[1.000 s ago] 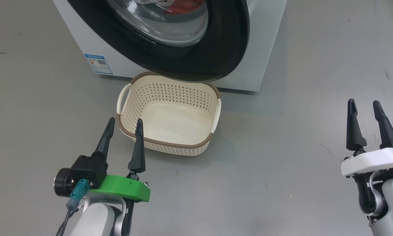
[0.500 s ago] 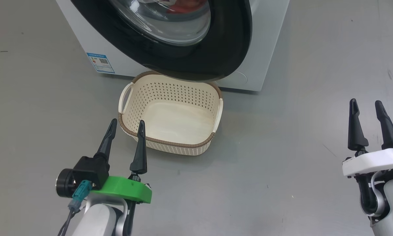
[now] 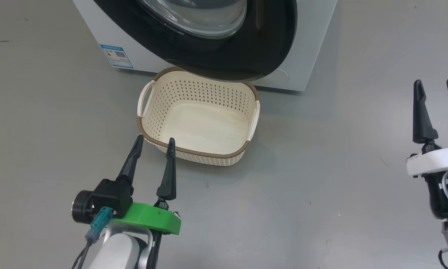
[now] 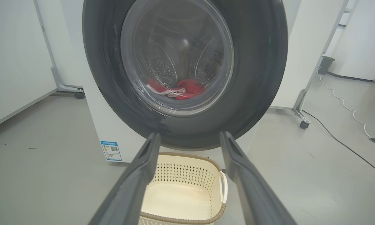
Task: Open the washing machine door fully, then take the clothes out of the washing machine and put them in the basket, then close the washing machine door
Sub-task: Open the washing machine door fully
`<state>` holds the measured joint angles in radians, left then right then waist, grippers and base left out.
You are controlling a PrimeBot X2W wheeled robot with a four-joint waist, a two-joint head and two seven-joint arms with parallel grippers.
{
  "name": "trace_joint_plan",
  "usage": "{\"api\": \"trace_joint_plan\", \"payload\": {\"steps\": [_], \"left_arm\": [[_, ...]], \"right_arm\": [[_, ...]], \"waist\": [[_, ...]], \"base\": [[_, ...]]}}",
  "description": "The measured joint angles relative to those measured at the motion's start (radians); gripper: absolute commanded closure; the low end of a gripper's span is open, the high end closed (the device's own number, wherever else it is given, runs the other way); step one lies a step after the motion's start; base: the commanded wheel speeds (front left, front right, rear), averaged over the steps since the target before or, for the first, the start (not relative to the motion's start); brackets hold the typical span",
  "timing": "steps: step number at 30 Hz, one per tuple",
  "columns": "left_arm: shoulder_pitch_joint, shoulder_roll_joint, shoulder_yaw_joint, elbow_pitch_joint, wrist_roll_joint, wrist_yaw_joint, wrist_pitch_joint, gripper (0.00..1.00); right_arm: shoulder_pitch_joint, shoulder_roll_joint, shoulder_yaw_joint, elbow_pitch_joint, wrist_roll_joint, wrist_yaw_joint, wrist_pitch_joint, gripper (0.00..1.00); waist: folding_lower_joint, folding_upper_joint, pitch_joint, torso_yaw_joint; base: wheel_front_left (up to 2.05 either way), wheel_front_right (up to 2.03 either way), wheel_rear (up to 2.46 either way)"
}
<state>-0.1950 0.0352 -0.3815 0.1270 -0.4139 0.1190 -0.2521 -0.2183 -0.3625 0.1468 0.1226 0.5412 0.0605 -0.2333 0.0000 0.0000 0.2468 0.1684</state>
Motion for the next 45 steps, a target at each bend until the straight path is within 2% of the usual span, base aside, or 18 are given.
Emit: {"api": "trace_joint_plan", "payload": {"steps": [12,13,14,15,16,21,35,41,42,45], "left_arm": [[-0.030,0.002,-0.070,-0.014,-0.011,0.000,0.000,0.00],[-0.034,0.002,-0.075,-0.015,-0.016,0.000,0.000,0.00],[-0.038,0.002,-0.079,-0.016,-0.022,0.000,0.000,0.00],[-0.041,0.001,-0.082,-0.018,-0.030,0.000,0.000,0.00],[-0.042,0.002,-0.084,-0.021,-0.036,0.000,0.000,0.00],[-0.056,0.002,-0.099,-0.034,-0.053,0.000,0.000,0.00],[-0.100,0.001,-0.127,-0.060,-0.097,0.000,0.000,0.00],[-0.112,-0.001,-0.138,-0.067,-0.113,0.000,0.000,0.00],[-0.113,-0.001,-0.141,-0.067,-0.113,0.000,0.000,0.00],[-0.113,-0.001,-0.143,-0.068,-0.114,0.000,0.000,0.00]], "right_arm": [[-0.198,-0.071,-0.020,-0.020,0.031,0.027,0.093,0.00],[-0.215,-0.079,-0.021,-0.019,0.031,0.031,0.104,0.03],[-0.232,-0.089,-0.022,-0.017,0.033,0.035,0.117,0.51],[-0.247,-0.096,-0.023,-0.015,0.043,0.035,0.130,0.81],[-0.262,-0.101,-0.025,-0.013,0.054,0.035,0.144,1.00],[-0.353,-0.102,-0.040,0.005,0.154,0.044,0.220,1.00],[-0.558,-0.016,-0.108,0.127,0.527,0.042,0.503,1.00],[-0.644,0.000,-0.132,0.171,0.618,0.004,0.598,1.00],[-0.666,0.001,-0.137,0.183,0.641,-0.011,0.628,1.00],[-0.685,0.005,-0.143,0.197,0.666,-0.021,0.655,1.00]], "waist": [[0.0000,0.0000,0.074,0.041],[0.0000,0.0000,0.080,0.046],[0.0000,0.0000,0.086,0.052],[0.0000,0.0000,0.092,0.059],[0.0000,0.0000,0.098,0.065],[0.0000,0.0000,0.131,0.097],[0.0000,0.0000,0.219,0.194],[0.0000,0.0000,0.243,0.233],[0.0000,0.0000,0.249,0.244],[0.0000,0.0000,0.255,0.254]], "base": [[0.00,0.00,0.00],[0.00,0.00,0.00],[0.00,0.00,0.00],[0.00,0.00,0.00],[0.00,0.00,0.00],[0.00,0.00,0.00],[0.00,0.00,0.00],[0.00,0.00,0.00],[0.00,0.00,0.00],[0.00,0.00,0.00]]}}
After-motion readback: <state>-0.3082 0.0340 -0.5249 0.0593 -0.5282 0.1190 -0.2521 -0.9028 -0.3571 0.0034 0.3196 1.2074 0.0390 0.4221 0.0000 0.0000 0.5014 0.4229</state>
